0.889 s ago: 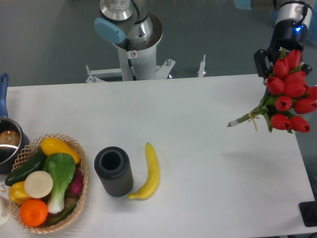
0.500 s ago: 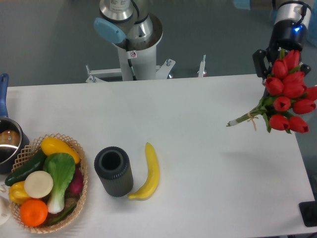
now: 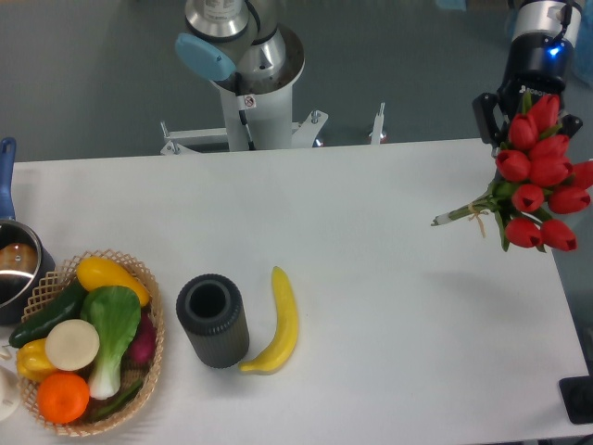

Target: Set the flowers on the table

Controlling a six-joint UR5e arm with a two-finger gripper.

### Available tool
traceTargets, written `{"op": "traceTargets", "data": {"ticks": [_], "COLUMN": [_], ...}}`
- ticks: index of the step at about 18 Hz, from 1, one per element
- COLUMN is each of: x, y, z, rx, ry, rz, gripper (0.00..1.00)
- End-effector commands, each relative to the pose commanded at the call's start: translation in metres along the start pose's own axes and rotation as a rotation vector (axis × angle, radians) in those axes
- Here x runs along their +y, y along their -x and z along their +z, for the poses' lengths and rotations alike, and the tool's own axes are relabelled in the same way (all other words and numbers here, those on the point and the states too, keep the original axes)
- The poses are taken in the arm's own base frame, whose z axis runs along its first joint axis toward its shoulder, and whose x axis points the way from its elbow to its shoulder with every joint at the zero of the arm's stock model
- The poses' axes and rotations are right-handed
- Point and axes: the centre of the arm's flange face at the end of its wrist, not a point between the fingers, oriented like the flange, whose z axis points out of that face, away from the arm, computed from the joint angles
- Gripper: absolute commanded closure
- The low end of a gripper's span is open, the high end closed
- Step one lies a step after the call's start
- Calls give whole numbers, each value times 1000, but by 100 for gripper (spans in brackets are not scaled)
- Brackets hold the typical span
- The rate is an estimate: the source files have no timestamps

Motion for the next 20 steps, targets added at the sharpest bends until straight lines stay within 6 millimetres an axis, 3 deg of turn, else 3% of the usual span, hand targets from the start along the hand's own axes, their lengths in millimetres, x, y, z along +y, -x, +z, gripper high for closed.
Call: {"op": "traceTargets", "data": {"ticks": [5,7,9,11,15,17,20], "x": [3,8,9,23,46,50,61], "y": [-17,-25,-41,-45,-69,-79,-77], "z": [5,19,52,84,167,191,211], "rx": [-70,-94,-56,-9,23,32,54], "ry": [128,210,265,309,516,570,596], "rz": [1,15,41,36,112,140,131], "gripper": [67,67,67,67,67,67,67]}}
